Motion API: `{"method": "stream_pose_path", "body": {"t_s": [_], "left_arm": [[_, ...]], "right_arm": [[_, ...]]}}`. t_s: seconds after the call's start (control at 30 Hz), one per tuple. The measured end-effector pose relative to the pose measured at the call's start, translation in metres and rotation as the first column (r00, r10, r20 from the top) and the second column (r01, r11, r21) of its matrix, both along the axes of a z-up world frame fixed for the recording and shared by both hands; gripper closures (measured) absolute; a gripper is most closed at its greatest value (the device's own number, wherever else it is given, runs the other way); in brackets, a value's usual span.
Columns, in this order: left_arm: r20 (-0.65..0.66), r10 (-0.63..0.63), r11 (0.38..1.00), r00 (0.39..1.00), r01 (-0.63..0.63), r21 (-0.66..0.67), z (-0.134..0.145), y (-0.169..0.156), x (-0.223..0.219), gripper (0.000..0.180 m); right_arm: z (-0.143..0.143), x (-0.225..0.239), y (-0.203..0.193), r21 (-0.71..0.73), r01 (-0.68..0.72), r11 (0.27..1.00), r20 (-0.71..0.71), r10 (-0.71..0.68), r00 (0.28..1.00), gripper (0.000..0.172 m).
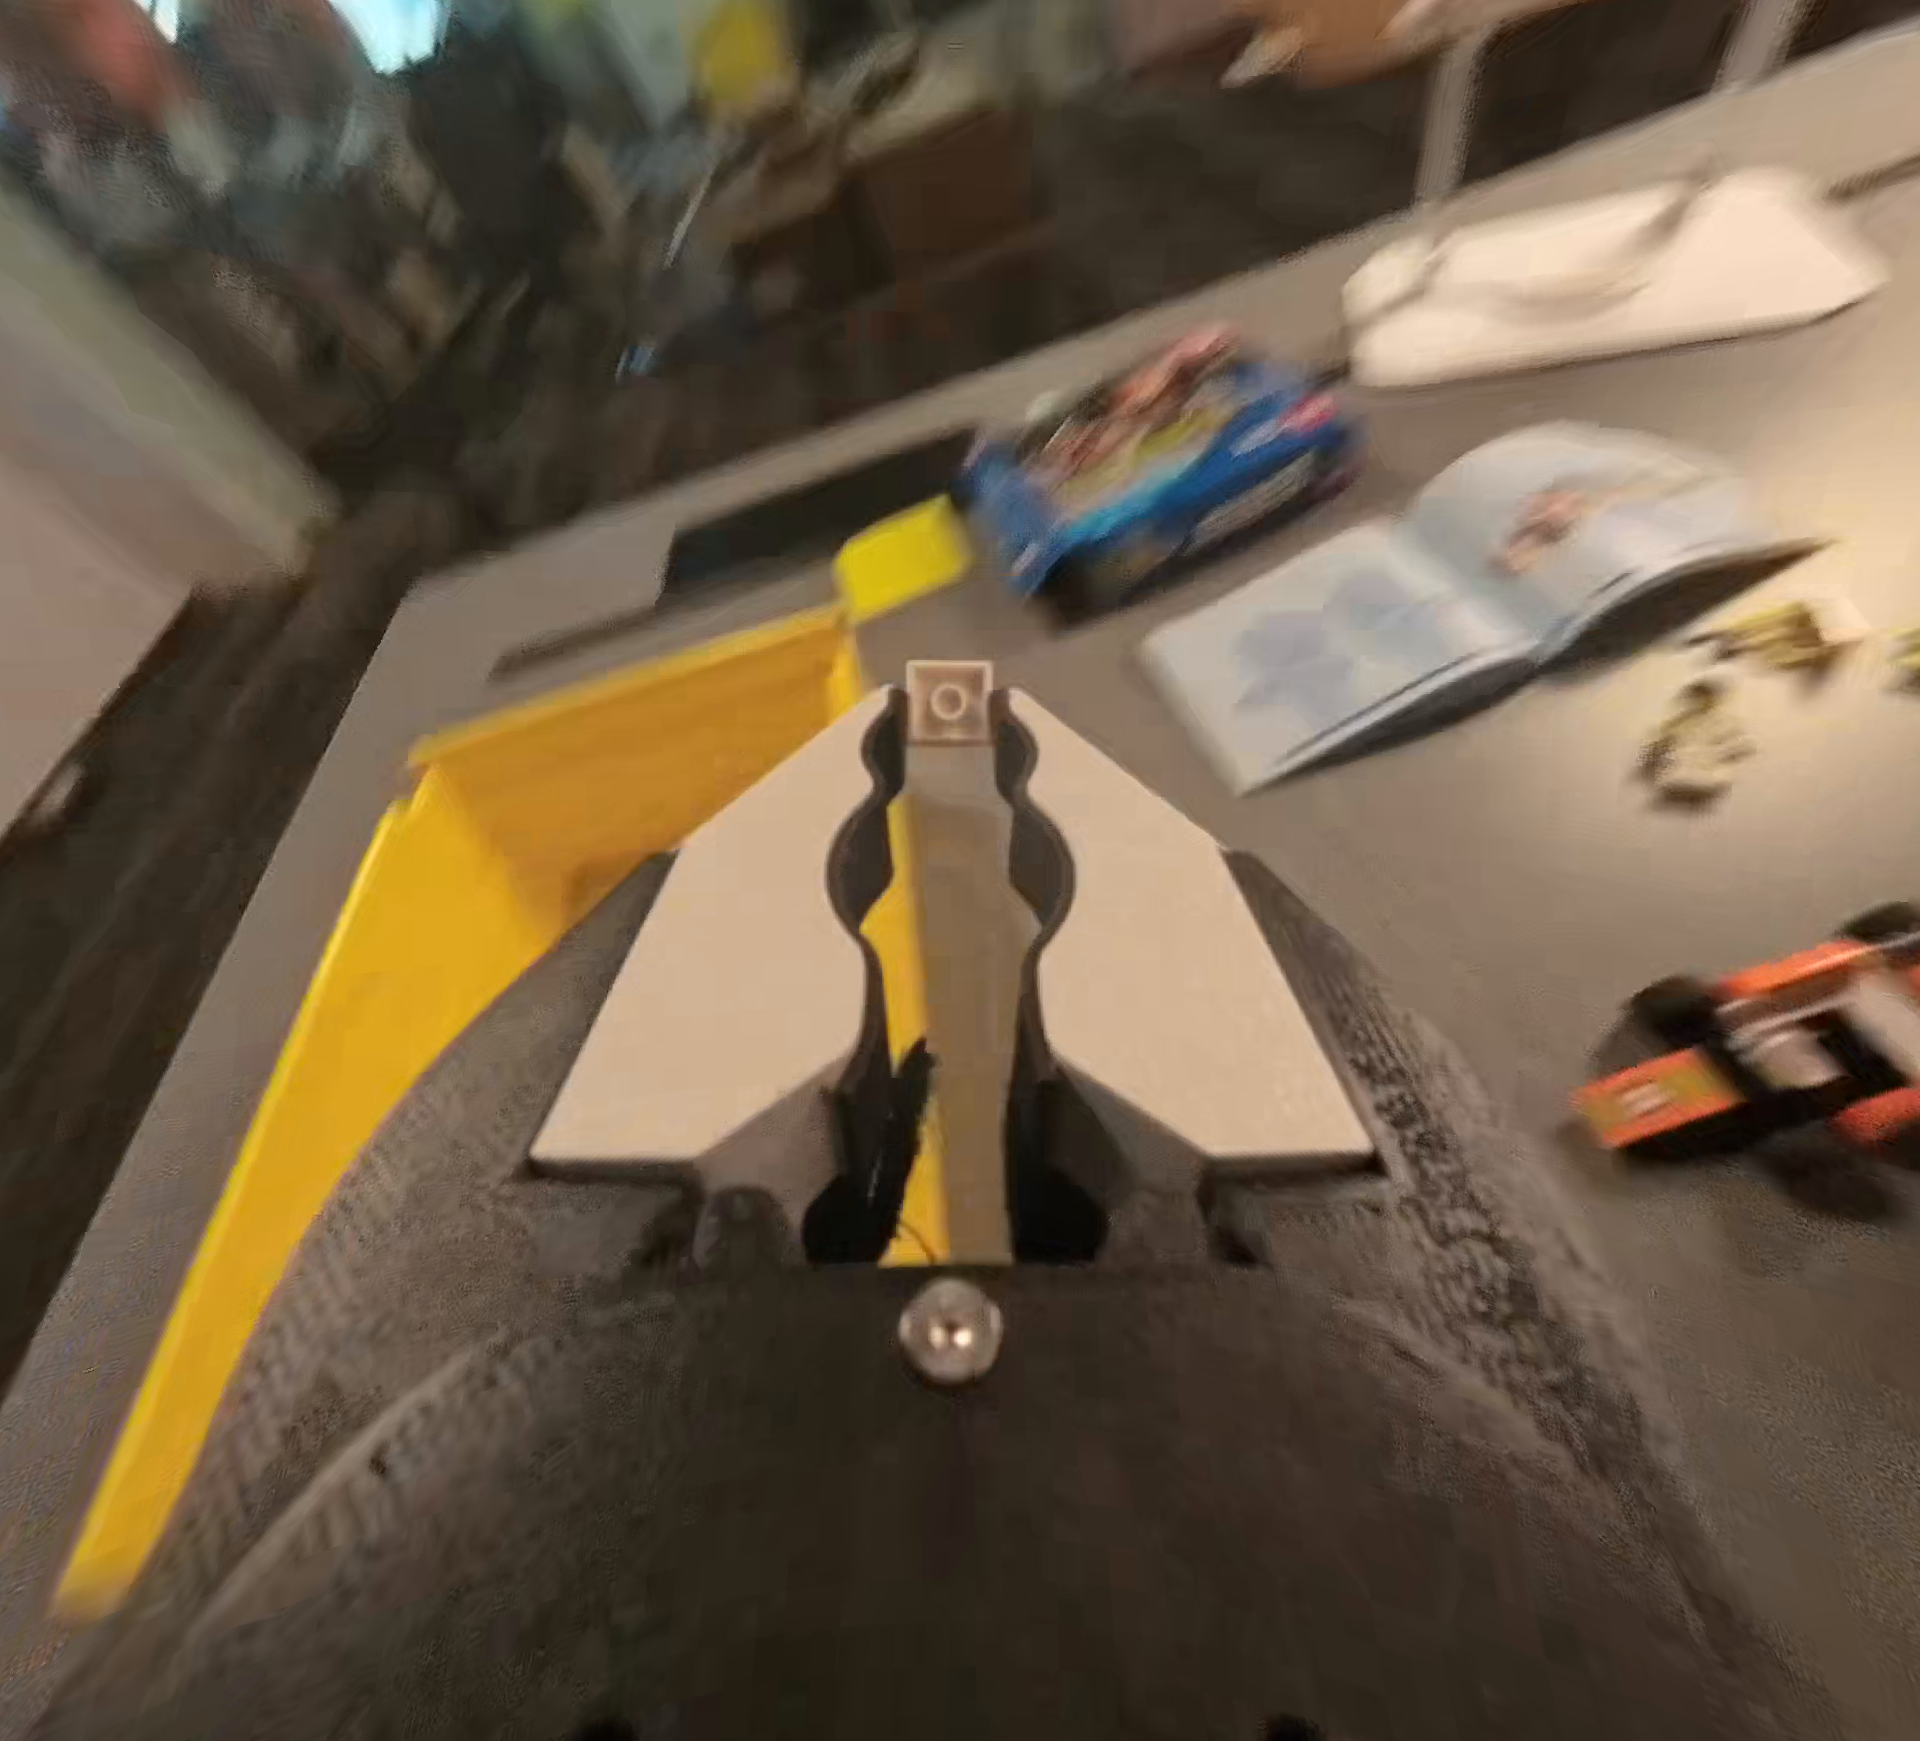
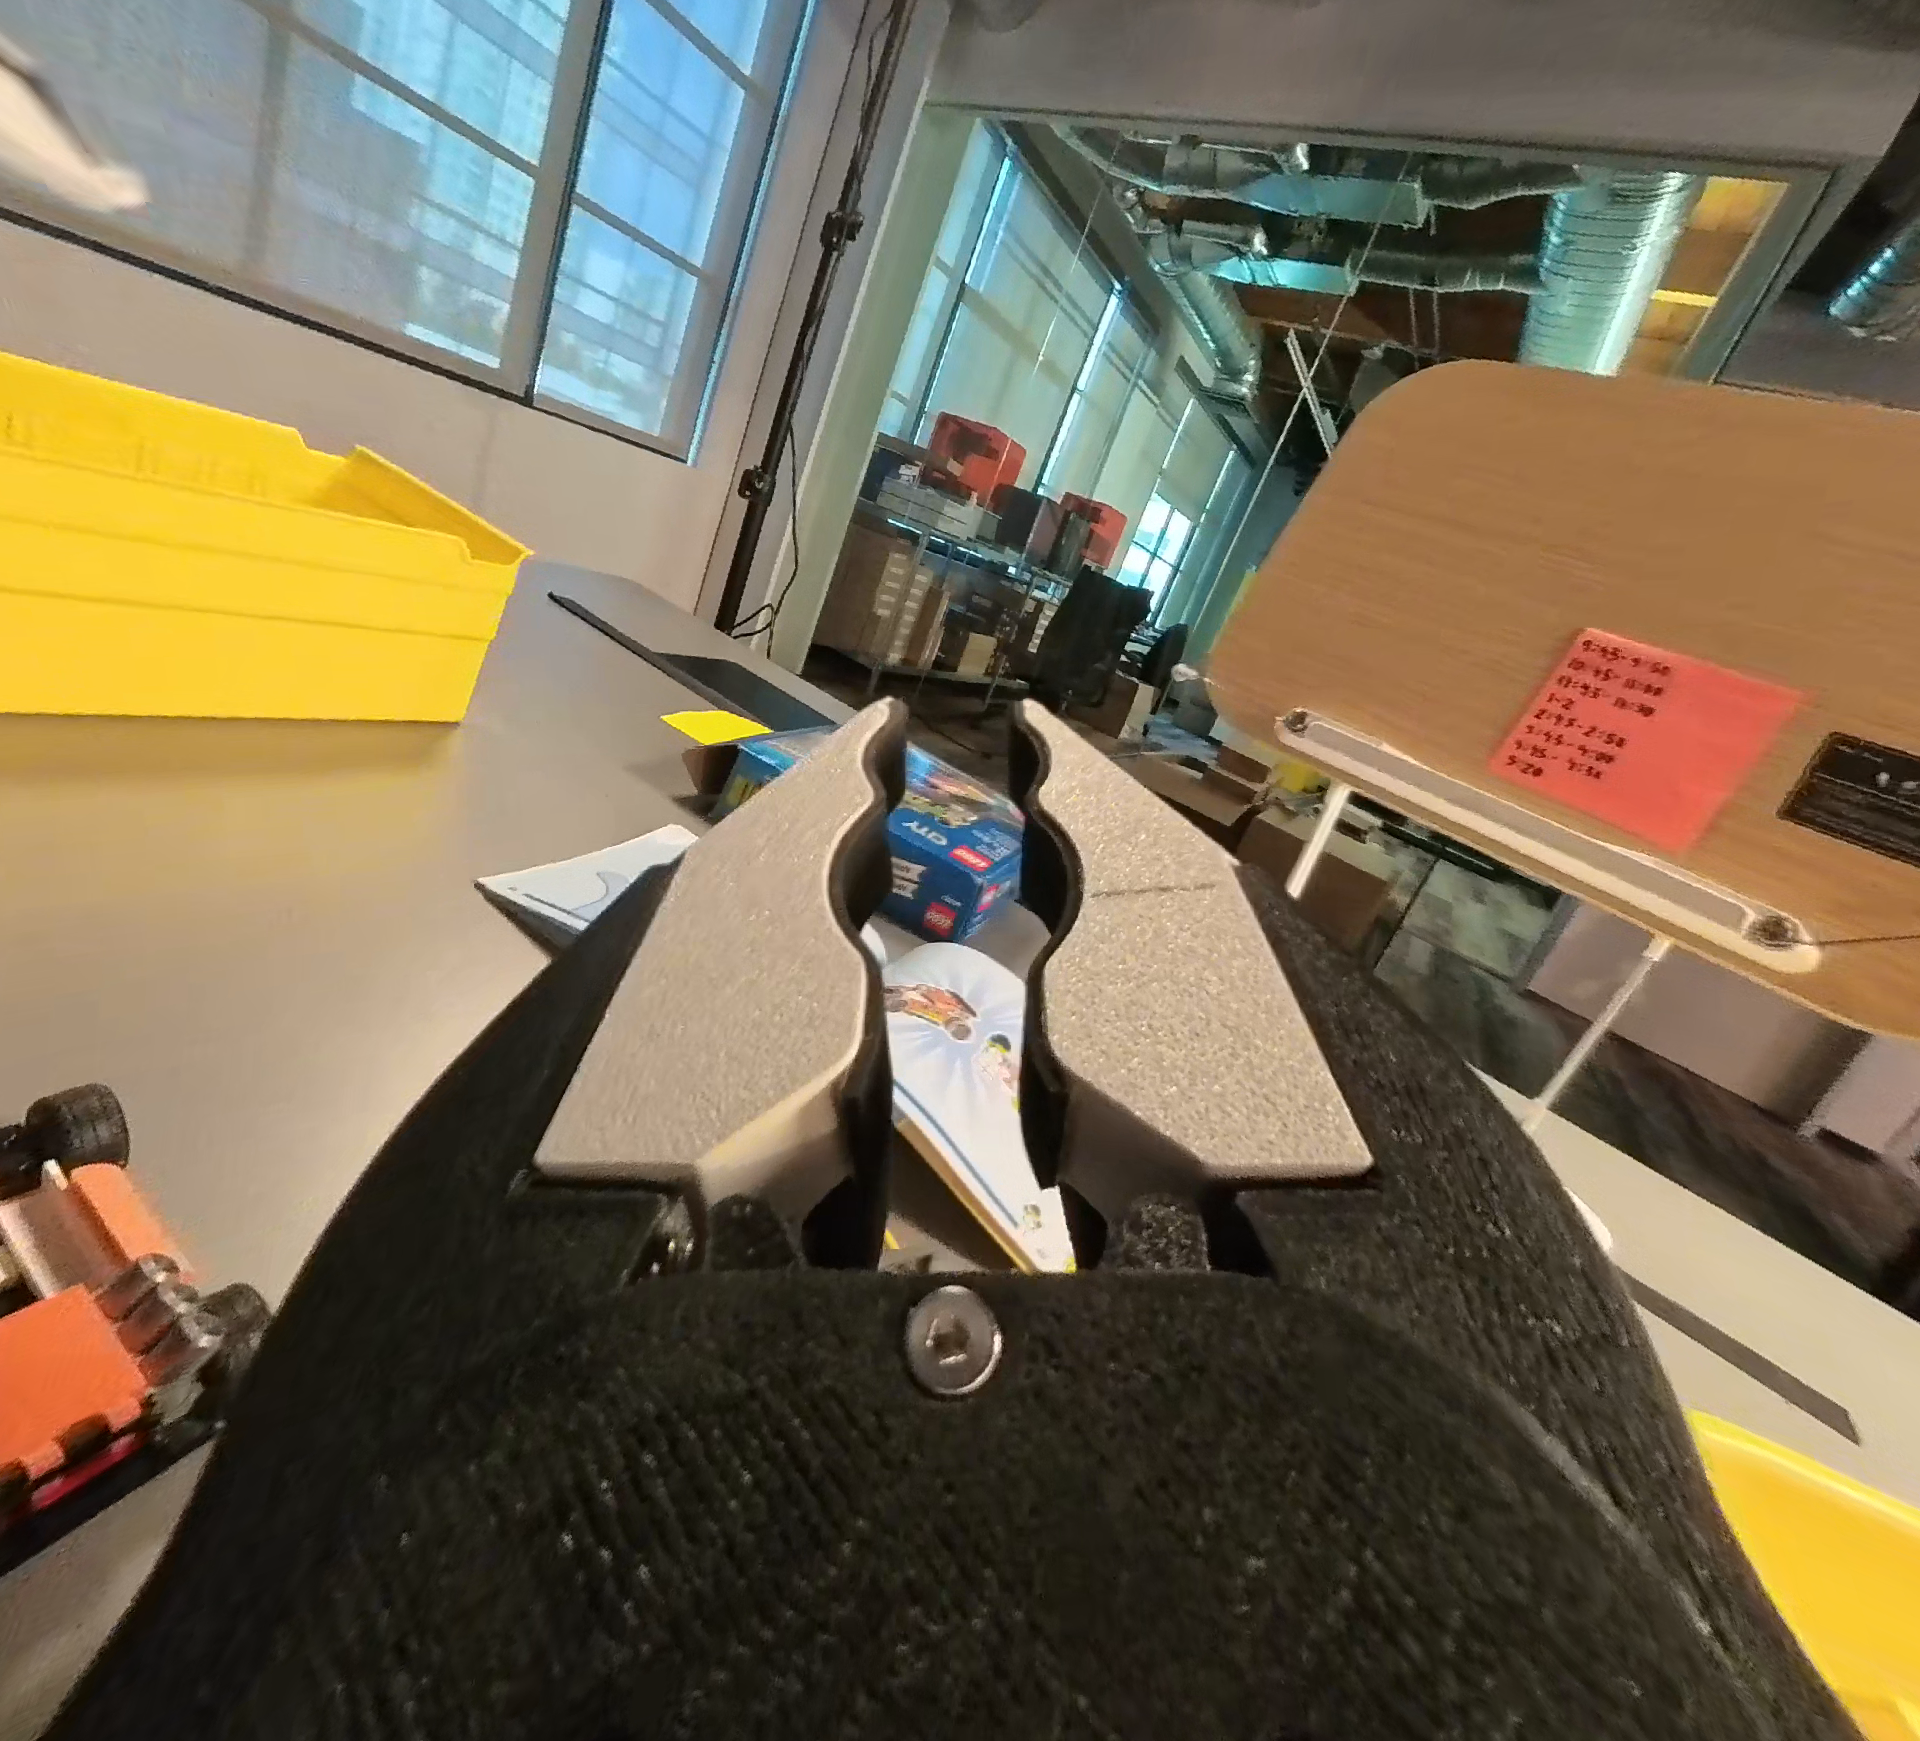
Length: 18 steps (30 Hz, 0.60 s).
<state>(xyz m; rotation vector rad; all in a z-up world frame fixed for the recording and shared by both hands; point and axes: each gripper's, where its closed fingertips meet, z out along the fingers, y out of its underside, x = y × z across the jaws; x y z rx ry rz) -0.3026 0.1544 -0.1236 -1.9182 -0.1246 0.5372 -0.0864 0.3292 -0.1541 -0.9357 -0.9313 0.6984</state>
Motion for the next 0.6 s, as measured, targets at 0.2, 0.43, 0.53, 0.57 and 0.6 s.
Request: {"method": "stream_pose_path", "body": {"t_s": [0.2,0.43,0.53,0.57,0.6], "left_arm": [[0.163,0.396,0.885,0.904,-0.328,-0.331,-0.067,-0.081,-0.074,0.166],[0.230,0.485,0.818,0.844,-0.344,-0.461,-0.109,-0.099,-0.085,0.154],[0.228,0.512,0.801,0.828,-0.365,-0.474,-0.111,-0.100,-0.087,0.136],[0.209,0.530,0.792,0.822,-0.391,-0.469,-0.107,-0.102,-0.089,0.133],[0.181,0.538,0.792,0.823,-0.421,-0.442,-0.097,-0.102,-0.088,0.132]], "right_arm": [[0.003,0.010,0.014,-0.018,0.047,0.999,-0.013,-0.047,0.999,0.155],[0.000,0.019,0.031,-0.146,0.026,0.989,-0.043,-0.033,0.999,0.156],[-0.002,0.020,0.034,-0.170,0.020,0.985,-0.046,-0.028,0.999,0.156],[-0.002,0.020,0.035,-0.170,0.025,0.985,-0.045,-0.033,0.998,0.156],[-0.002,0.021,0.036,-0.170,0.028,0.985,-0.044,-0.036,0.998,0.156]]}}
